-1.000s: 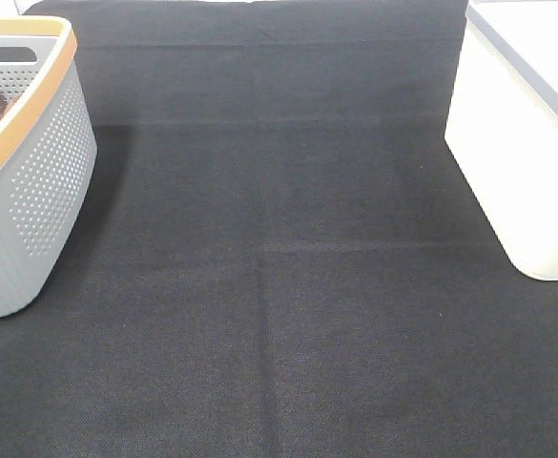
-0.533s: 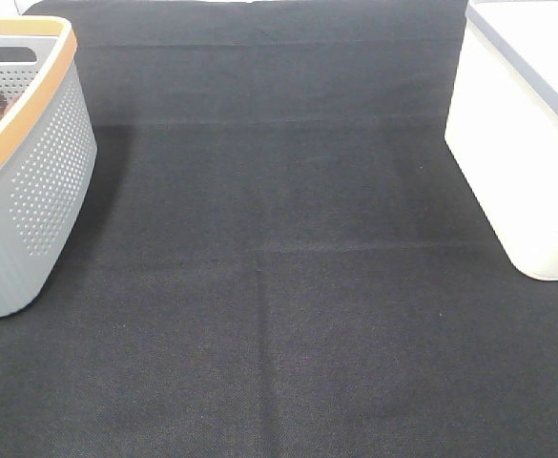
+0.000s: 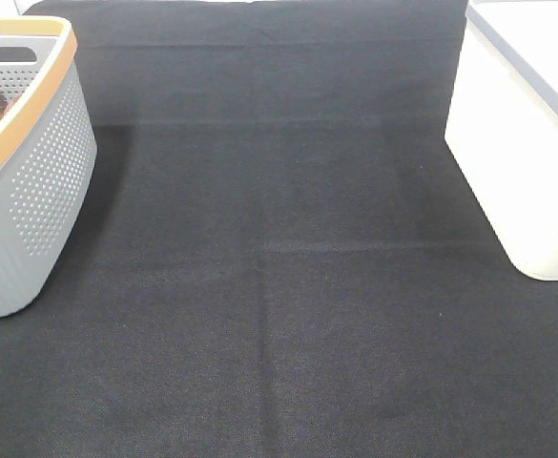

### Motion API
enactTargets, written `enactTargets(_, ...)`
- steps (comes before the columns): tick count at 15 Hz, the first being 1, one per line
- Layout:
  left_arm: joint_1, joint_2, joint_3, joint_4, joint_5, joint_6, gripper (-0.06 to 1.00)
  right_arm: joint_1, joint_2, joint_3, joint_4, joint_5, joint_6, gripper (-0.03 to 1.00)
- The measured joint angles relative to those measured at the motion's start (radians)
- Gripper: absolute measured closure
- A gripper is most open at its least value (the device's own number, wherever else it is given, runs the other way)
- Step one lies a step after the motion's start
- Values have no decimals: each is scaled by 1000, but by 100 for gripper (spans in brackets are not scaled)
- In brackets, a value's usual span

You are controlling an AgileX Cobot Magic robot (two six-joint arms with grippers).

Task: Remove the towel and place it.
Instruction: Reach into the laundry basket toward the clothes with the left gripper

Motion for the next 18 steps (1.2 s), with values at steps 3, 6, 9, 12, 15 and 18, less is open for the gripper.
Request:
enactTargets(3, 0, 0, 0, 0, 0, 0, 20, 0, 0, 0, 0, 0, 0, 16)
enactTargets(6, 0, 0, 0, 0, 0, 0, 20, 0, 0, 0, 0, 0, 0, 16)
enactTargets(9, 0, 0, 0, 0, 0, 0, 20, 0, 0, 0, 0, 0, 0, 16)
enactTargets(12, 0, 0, 0, 0, 0, 0, 20, 0, 0, 0, 0, 0, 0, 16)
enactTargets(15, 0, 0, 0, 0, 0, 0, 20, 0, 0, 0, 0, 0, 0, 16)
enactTargets(18, 0, 0, 0, 0, 0, 0, 20, 0, 0, 0, 0, 0, 0, 16)
